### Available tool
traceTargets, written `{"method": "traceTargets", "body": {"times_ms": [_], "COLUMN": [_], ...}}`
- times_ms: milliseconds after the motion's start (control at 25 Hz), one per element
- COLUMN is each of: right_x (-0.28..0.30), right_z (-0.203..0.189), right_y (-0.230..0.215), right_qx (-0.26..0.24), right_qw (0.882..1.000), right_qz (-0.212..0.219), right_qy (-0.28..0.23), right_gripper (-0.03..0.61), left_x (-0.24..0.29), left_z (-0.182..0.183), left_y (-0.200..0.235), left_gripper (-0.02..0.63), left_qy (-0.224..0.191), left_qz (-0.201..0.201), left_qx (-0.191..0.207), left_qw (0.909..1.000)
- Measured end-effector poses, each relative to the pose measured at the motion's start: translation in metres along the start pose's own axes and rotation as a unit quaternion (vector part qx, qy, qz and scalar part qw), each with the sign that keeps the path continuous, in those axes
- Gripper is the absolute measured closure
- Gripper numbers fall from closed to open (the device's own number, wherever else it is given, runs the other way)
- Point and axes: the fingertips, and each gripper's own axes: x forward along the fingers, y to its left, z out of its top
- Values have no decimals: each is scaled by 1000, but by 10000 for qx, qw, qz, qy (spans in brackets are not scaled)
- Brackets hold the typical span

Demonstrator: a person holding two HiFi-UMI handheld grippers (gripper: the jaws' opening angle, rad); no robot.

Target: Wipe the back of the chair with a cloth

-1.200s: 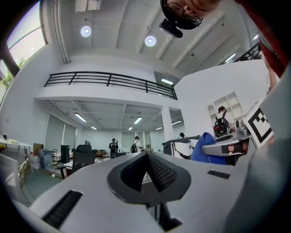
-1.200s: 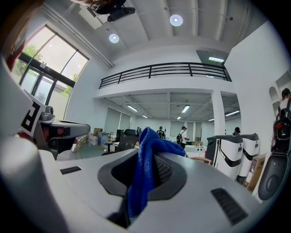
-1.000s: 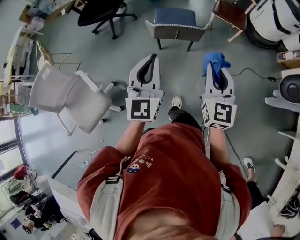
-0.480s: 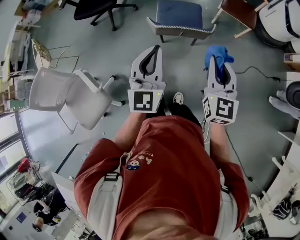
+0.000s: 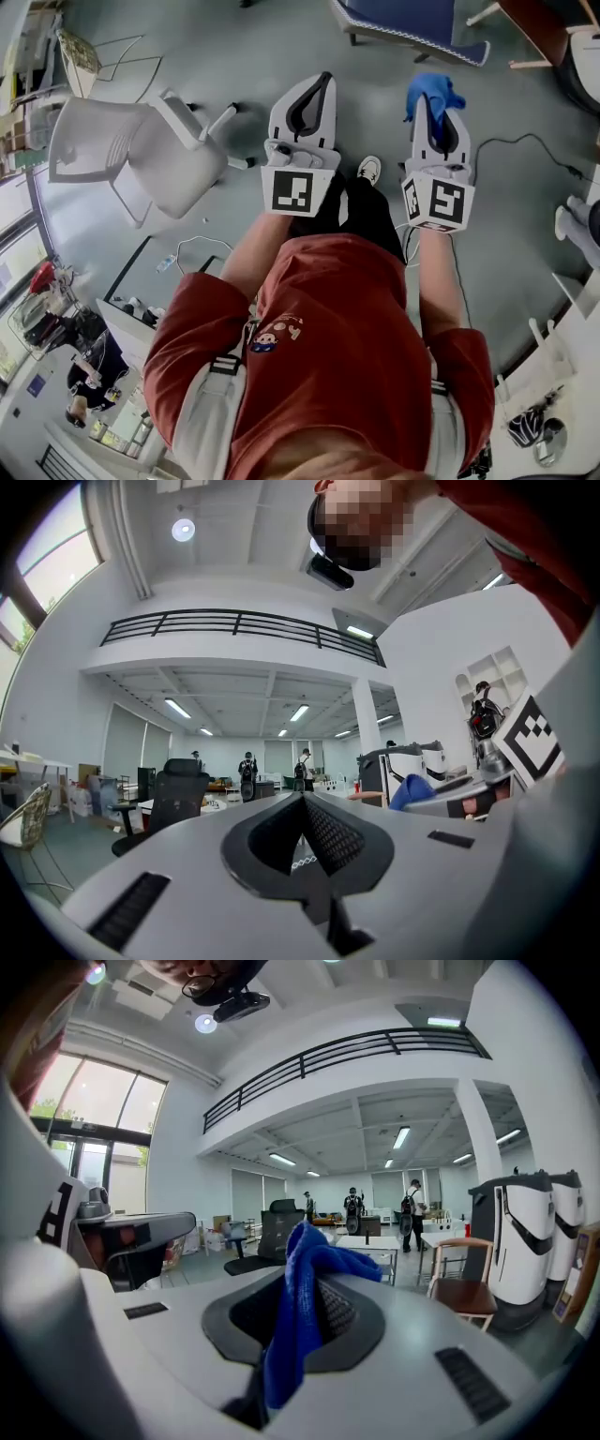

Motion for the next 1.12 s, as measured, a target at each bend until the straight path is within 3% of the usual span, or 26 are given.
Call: {"method": "traceTargets", "body": {"times_ms": [320, 760, 920, 1120], "right_x": [85, 180, 200, 218], "right_z": [-139, -325, -371, -400], "right_y": [36, 63, 69, 71], "right_qx": [41, -274, -373, -360], "right_qw": [9978, 9920, 9896, 9887], "right_qz": [307, 421, 419, 396], "right_qy": [588, 1162, 1322, 1401], "right_gripper": [528, 528, 529, 528], "left_x": [13, 19, 18, 13], "left_z": [-104, -287, -329, -356], "left_y": [32, 33, 39, 48], "left_gripper": [601, 600, 600, 601], "left_qy": [-249, 97, 200, 358], "left_qz": [297, 382, 435, 526], "left_qx": [-98, -171, -203, -278], "left_qw": [9992, 9991, 9986, 9976]}}
